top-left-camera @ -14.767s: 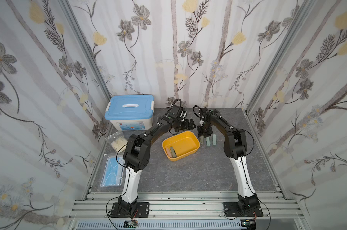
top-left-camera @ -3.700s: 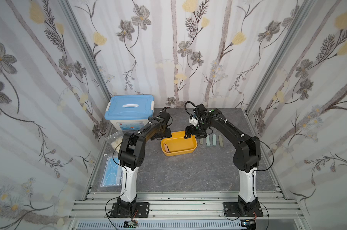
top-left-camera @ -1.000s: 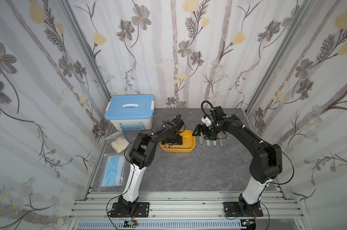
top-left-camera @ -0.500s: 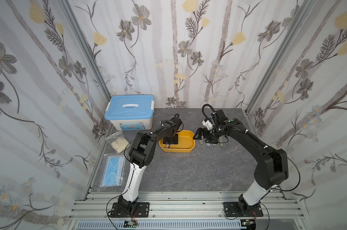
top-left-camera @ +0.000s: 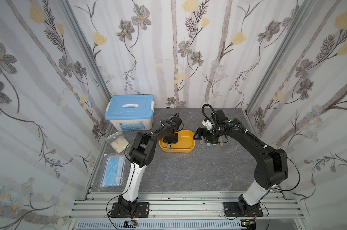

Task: Take the fruit knife out of the storage box
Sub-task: Pick up the fruit knife from the storage box.

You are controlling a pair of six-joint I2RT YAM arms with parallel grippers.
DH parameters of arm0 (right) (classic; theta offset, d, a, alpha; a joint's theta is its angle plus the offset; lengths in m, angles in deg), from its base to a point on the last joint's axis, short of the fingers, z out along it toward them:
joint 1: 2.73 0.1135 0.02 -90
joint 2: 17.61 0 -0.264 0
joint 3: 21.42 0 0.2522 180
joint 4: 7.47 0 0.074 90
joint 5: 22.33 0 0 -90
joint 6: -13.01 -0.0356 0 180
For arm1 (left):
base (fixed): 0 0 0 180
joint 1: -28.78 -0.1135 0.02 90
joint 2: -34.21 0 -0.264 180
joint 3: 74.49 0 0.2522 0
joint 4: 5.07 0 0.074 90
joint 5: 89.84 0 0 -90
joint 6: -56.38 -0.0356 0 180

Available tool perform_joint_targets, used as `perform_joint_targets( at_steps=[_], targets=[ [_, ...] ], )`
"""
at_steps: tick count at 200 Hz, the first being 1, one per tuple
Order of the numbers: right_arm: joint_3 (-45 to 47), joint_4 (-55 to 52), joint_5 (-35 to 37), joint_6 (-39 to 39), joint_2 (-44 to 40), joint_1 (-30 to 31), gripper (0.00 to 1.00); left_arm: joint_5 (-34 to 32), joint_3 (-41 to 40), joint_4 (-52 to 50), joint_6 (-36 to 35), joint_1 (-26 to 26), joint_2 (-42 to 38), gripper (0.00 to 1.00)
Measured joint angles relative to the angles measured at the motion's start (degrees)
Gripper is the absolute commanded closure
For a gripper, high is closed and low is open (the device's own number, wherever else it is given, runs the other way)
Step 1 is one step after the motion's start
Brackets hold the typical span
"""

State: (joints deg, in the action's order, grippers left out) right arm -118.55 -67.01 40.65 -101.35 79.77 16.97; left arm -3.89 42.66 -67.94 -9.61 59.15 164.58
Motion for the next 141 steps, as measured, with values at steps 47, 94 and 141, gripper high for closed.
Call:
perform_joint_targets(
  at_steps=[47, 94, 141],
  targets=[
    [0.98, -0.07, 0.0, 0.37, -0.22, -0.15, 0.0, -0.26, 0.28, 0.26, 0.17, -0.11, 0.31, 0.73],
    [1.68, 0.0, -0.02, 0.57, -0.61, -0.22, 0.0, -0.39, 1.25, 0.0, 0.42, -0.11, 0.9, 0.74],
    [1.68, 0.0, -0.02, 0.59, -0.66, -0.22, 0.0, -0.5, 1.38, -0.2, 0.42, -0.09, 0.92, 0.81]
  ],
)
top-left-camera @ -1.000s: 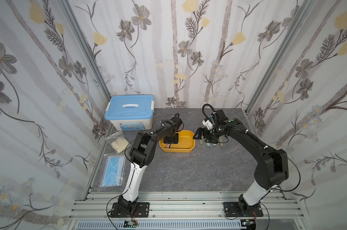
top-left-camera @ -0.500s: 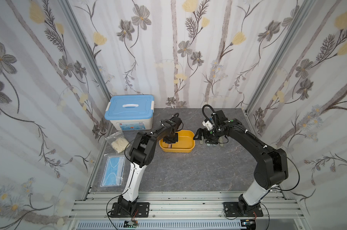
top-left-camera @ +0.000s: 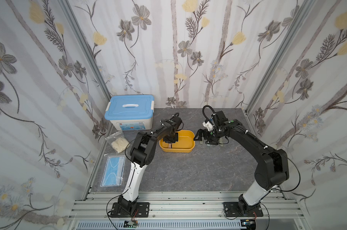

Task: Take the fruit knife out of the storage box
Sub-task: Pick up the fruit knife from the storage box.

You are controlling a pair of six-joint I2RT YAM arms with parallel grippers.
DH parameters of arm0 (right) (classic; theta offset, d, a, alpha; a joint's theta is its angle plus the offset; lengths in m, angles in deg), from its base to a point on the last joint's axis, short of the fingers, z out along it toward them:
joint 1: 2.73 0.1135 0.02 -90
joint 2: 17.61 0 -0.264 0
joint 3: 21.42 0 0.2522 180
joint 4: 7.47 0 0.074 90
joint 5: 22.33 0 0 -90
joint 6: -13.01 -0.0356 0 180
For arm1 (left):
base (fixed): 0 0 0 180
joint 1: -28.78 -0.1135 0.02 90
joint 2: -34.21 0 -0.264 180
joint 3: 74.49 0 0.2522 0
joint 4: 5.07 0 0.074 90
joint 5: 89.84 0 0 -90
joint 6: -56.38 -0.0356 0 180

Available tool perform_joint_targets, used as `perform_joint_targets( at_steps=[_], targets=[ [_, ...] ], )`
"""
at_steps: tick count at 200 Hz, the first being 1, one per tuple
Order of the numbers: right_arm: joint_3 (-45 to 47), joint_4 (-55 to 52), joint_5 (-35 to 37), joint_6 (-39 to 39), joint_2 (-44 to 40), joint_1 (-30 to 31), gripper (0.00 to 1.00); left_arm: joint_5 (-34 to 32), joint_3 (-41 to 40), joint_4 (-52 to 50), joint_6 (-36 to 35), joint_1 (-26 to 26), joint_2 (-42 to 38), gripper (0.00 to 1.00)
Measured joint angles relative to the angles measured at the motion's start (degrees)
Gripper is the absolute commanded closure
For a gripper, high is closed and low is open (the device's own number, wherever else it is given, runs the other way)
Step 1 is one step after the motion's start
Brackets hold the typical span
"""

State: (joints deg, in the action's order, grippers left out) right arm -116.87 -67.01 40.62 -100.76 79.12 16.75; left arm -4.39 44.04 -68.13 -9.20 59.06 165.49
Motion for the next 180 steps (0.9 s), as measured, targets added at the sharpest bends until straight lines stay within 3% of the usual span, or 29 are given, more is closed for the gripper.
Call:
perform_joint_targets(
  at_steps=[38, 180],
  targets=[
    [-0.09, 0.0, 0.0, -0.02, 0.11, 0.0, 0.0, -0.17, 0.59, -0.66, -0.02, 0.0, 0.15, 1.0],
    [-6.21, 1.01, -0.52, -1.27, 4.17, 0.11, 0.0, -0.35, 3.87, -5.46, -1.33, 0.13, 0.2, 1.0]
  ],
)
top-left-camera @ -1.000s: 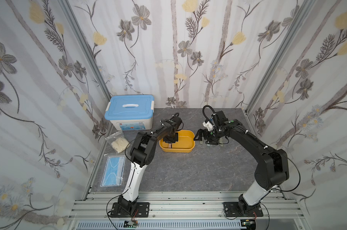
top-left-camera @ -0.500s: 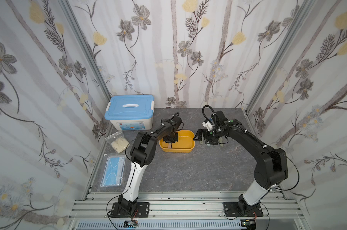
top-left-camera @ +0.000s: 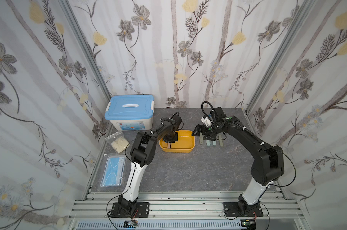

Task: Take the fruit knife out of the storage box
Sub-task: Pick up the fruit knife from the storage box, then place the fruit knife at the center of the board.

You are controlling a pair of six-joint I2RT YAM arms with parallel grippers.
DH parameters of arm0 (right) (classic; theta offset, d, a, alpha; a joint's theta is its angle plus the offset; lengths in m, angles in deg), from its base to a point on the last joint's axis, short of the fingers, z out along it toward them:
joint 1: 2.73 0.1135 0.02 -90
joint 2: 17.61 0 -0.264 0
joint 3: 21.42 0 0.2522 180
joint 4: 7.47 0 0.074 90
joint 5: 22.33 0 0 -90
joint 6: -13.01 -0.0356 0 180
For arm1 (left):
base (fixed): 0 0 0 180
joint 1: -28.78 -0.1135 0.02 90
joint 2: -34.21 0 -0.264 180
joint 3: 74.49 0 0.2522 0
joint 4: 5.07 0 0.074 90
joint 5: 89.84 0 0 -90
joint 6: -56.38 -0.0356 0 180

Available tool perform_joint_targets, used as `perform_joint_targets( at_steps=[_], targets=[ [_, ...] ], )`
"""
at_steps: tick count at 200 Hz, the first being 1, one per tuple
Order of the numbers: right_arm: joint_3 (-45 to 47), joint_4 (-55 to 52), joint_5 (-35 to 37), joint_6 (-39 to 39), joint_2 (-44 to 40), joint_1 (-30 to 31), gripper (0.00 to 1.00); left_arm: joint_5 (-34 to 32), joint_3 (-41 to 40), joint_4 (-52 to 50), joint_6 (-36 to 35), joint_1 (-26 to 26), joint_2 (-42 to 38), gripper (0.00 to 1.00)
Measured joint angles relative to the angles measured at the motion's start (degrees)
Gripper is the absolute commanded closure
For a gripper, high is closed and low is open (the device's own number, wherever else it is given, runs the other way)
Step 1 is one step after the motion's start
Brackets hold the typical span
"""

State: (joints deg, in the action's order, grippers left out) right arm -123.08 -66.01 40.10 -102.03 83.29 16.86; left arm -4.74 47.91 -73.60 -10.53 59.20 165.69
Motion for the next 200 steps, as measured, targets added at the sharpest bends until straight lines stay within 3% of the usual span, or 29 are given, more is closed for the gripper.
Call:
perform_joint_targets(
  at_steps=[94, 200],
  targets=[
    [1.66, 0.7, -0.11, 0.0, 0.04, -0.74, 0.0, -0.02, 10.82, -3.82, -1.79, 2.43, 2.93, 1.0],
    [3.8, 0.72, -0.74, 0.17, -1.88, -6.27, 0.0, 2.38, 36.0, -11.89, 0.94, 5.29, 12.61, 1.0]
  ],
)
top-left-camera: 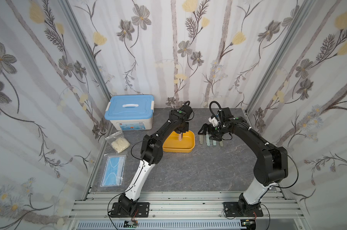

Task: Take the fruit knife out of the storage box
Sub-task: Place the fruit knife at the center of the board.

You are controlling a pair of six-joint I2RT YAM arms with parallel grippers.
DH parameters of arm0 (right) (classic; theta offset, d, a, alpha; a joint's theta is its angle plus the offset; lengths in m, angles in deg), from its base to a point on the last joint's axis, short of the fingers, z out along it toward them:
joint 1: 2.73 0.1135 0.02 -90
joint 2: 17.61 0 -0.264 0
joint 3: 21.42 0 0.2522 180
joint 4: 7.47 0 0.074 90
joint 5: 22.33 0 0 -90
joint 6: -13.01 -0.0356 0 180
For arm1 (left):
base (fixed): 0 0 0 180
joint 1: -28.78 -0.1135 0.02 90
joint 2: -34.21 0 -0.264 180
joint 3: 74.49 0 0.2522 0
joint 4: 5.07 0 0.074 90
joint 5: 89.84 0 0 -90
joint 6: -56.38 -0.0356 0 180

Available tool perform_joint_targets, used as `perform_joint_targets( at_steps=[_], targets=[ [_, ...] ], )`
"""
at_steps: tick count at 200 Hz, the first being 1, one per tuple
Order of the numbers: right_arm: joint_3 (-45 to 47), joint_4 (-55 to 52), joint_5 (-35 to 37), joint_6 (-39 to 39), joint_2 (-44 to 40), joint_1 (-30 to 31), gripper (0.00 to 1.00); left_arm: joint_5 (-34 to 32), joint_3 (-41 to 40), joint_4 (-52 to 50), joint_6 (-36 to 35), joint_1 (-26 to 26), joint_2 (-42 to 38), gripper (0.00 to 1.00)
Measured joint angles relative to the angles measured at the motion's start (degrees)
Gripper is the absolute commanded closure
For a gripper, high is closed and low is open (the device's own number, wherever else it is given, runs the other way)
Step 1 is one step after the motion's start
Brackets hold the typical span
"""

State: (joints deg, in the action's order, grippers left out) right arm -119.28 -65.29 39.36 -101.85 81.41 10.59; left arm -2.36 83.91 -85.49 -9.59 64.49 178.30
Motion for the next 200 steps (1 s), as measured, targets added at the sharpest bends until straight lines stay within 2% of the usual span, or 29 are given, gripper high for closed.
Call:
perform_joint_targets(
  at_steps=[53, 107, 121, 146, 172, 200],
  targets=[
    [1.79, 0.02, -0.22, 0.79, -0.83, -1.57, 0.0, 2.34, 1.09, 0.44, 2.14, 2.4, 0.04, 1.0],
    [4.94, 0.26, -0.22, 0.92, -1.07, -1.75, 0.0, 1.49, -0.13, -0.44, 1.75, 1.57, -4.13, 1.0],
    [5.97, 0.55, -0.22, 0.9, -1.62, -1.62, 0.0, 1.07, -5.27, -0.33, 1.62, 1.29, -7.87, 1.0],
    [7.85, 0.98, -0.22, 0.83, -3.32, -0.15, 0.0, 0.79, -20.31, 2.08, 1.42, -0.85, -17.07, 1.0],
    [8.92, 2.27, -0.2, -0.74, -4.81, 4.17, 0.0, -0.44, -34.97, 5.22, 1.4, -4.15, -26.32, 1.0],
    [10.14, 5.31, -0.2, -3.34, -5.46, 9.73, 0.0, -0.72, -45.81, 8.37, 0.17, -6.14, -34.45, 1.0]
  ],
)
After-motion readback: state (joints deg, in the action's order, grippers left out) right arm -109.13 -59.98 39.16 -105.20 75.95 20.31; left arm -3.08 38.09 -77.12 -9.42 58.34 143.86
